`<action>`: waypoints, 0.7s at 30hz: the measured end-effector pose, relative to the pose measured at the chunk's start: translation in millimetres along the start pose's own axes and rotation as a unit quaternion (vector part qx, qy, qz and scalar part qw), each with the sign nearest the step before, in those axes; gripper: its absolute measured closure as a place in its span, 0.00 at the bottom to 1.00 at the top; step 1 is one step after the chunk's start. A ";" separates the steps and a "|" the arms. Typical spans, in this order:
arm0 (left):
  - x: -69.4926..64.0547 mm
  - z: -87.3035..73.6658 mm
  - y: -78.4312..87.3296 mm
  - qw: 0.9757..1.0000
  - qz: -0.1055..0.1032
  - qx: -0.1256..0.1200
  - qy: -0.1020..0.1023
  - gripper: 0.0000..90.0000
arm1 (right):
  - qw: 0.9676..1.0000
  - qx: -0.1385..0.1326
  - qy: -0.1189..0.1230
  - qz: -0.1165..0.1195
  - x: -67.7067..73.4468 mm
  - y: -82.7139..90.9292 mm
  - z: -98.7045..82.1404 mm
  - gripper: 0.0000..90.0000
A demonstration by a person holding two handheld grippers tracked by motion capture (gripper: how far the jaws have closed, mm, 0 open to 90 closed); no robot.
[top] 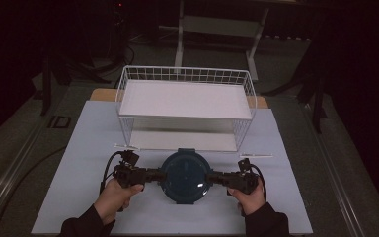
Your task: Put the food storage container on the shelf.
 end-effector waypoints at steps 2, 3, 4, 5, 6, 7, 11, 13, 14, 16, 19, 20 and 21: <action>-1.8 5.5 1.5 1.000 0.001 -0.008 -0.002 0.62 | 1.000 -0.002 0.008 -0.001 2.6 2.3 6.0 0.63; -1.8 5.5 1.5 1.000 0.001 -0.008 -0.002 0.62 | 1.000 -0.002 0.008 -0.001 2.6 2.3 6.0 0.63; -2.4 8.6 2.5 1.000 0.002 -0.012 -0.005 0.62 | 1.000 -0.004 0.012 -0.002 3.4 3.2 9.2 0.63; -2.4 8.6 2.5 1.000 0.002 -0.012 -0.005 0.62 | 1.000 -0.004 0.012 -0.002 3.4 3.2 9.2 0.63; -3.0 16.1 4.6 1.000 0.003 -0.021 -0.010 0.62 | 1.000 -0.006 0.016 -0.003 4.2 4.0 12.4 0.63; -3.2 19.6 5.4 1.000 0.004 -0.026 -0.012 0.62 | 1.000 -0.008 0.024 -0.006 6.0 5.3 20.0 0.63; -2.4 29.2 7.1 0.999 0.006 -0.037 -0.019 0.62 | 0.999 -0.012 0.033 -0.008 7.5 6.3 30.4 0.63; -2.3 37.8 7.8 0.999 0.009 -0.047 -0.025 0.62 | 0.999 -0.014 0.044 -0.011 7.3 7.1 39.7 0.63; -2.1 40.1 8.1 0.998 0.011 -0.050 -0.029 0.62 | 0.999 -0.015 0.047 -0.011 7.3 7.4 42.9 0.63; -1.6 46.6 7.9 0.998 0.011 -0.057 -0.033 0.62 | 0.998 -0.017 0.057 -0.012 6.6 8.0 48.7 0.63; 1.2 56.7 6.0 0.997 0.014 -0.066 -0.042 0.62 | 0.997 -0.021 0.068 -0.016 3.8 9.0 59.8 0.63; 2.2 59.1 5.1 0.997 0.013 -0.069 -0.040 0.62 | 0.997 -0.021 0.070 -0.018 2.6 8.9 62.5 0.63; 4.0 61.5 3.7 0.996 0.013 -0.072 -0.043 0.62 | 0.997 -0.022 0.072 -0.018 1.2 8.7 65.1 0.63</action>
Point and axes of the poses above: each handheld gripper's, and its own axes: y roughly backward along the jaws, z roughly out of its top, x roughly to its left, the point moved 8 cm from there along -y, roughly forward along the jaws, and after that the axes turned 11 degrees about z, right-handed, at the moved point
